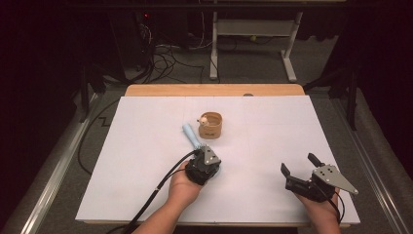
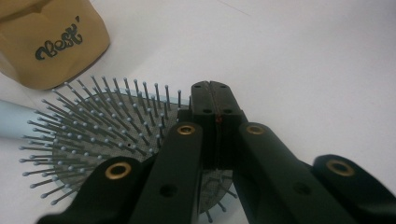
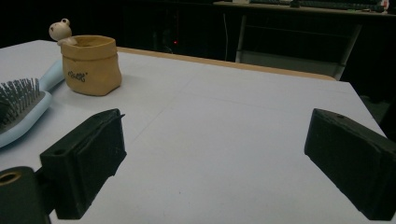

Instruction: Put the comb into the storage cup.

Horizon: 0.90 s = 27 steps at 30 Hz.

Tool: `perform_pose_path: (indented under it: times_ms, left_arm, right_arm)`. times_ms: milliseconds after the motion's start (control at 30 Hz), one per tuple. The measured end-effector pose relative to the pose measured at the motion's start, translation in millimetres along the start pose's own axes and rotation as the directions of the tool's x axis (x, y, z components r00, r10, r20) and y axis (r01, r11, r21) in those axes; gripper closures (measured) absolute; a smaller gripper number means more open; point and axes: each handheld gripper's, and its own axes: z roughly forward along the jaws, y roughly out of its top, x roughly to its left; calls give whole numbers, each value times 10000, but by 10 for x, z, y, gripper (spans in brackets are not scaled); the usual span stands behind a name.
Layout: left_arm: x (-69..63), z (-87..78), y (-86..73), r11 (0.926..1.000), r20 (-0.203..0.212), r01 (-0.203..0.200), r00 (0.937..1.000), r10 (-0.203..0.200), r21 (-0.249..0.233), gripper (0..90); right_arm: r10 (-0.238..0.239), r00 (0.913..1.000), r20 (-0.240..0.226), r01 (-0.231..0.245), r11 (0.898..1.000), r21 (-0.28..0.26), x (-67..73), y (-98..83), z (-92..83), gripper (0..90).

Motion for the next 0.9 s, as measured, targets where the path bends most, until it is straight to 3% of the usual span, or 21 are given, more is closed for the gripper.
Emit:
perform_pose_path:
  times_ms: [200, 500, 900]
  left_arm:
    - [42, -24, -18, 9996, -205, -206, 9996, 210, 199, 900]
    - [154, -67, -67, 9991, -480, -30, 9988, 51, 430, 900]
    - [312, -244, -228, 9979, -819, 157, 9966, -105, 631, 900]
  right_arm:
    - [10, 10000, 27, -10, 10000, -28, -1, 5, -9, 58]
    - [58, 10000, 68, -57, 10000, -63, -12, 7, -16, 58]
    - [202, 9997, 129, -200, 9997, -117, -29, 13, -33, 60]
